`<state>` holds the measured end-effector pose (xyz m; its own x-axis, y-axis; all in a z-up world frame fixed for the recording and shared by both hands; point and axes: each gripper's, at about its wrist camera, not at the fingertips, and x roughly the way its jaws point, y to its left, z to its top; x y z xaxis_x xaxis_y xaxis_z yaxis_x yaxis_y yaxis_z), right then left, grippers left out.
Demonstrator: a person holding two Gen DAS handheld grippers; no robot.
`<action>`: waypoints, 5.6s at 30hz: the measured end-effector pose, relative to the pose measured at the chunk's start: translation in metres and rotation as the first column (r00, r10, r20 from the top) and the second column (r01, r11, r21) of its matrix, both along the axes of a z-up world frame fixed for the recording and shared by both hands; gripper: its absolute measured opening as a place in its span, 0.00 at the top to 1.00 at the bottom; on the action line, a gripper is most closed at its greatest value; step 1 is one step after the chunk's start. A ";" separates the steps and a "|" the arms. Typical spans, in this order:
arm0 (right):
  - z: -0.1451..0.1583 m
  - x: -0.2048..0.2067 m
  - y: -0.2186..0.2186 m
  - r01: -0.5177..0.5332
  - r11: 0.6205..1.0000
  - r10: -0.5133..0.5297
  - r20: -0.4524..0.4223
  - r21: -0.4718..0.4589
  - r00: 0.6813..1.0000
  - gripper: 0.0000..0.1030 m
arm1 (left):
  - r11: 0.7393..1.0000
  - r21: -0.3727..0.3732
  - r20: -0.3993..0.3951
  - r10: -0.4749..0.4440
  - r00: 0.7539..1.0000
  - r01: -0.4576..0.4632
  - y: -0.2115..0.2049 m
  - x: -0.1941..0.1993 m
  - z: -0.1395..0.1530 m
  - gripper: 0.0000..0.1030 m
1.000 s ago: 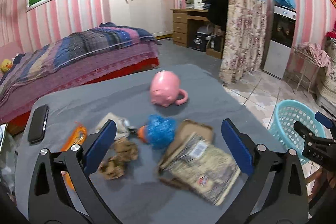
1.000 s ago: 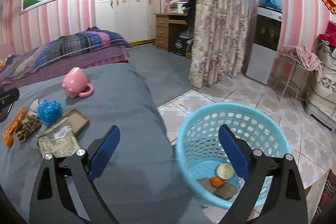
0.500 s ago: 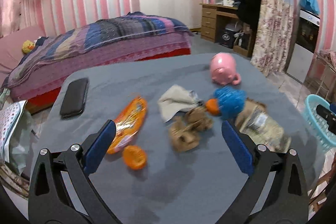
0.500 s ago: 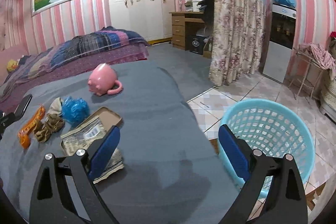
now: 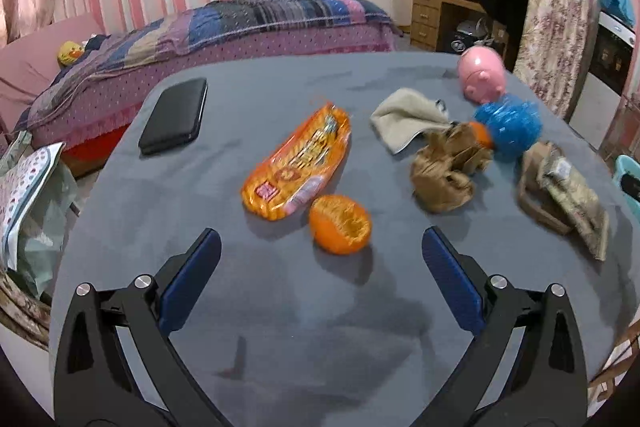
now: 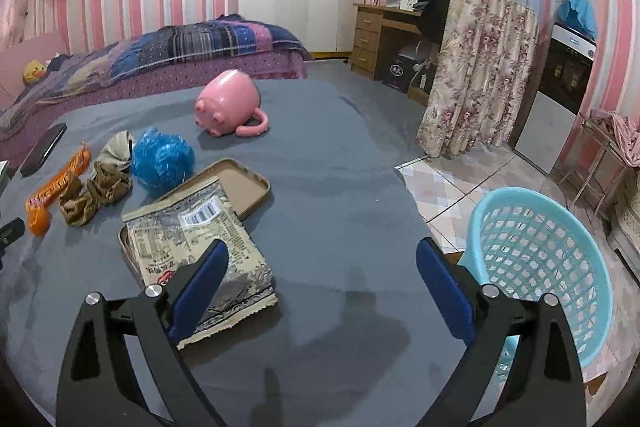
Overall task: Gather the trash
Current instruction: 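Move both tools back over the bed toward the orange peel and wrapper, then grasp the orange peel with the left tool while the right tool grasps the printed snack wrapper, then carry the orange peel and snack wrapper over the blue basket, then open both tools to drop the peel and wrapper into the basket, then move both tools back over the bed toward the remaining trash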
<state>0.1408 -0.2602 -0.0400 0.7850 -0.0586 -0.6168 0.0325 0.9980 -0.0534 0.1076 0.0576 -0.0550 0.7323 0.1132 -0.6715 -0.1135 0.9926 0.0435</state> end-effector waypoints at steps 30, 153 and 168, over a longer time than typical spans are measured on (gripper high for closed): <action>-0.036 0.029 0.036 -0.247 0.965 0.258 -0.164 0.086 0.952 0.82 | 0.997 -0.060 -0.095 -0.052 0.994 0.046 -0.014 0.035 -0.017 0.68; 0.011 -0.041 -0.229 0.372 0.911 -0.385 0.047 0.181 0.922 0.10 | 0.895 -0.009 0.132 -0.440 0.888 0.445 -0.339 0.067 0.066 0.07; 0.021 -0.025 -0.162 0.312 0.943 -0.321 0.068 0.119 0.945 0.09 | 0.958 -0.001 0.126 -0.284 0.950 0.287 -0.219 0.049 0.066 0.06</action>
<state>0.1156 -0.4221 -0.0188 0.7864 -0.2512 -0.5643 0.3475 0.9352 0.0679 0.1569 -0.1617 0.0111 0.8092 -0.1250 -0.5741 0.1716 0.9848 0.0274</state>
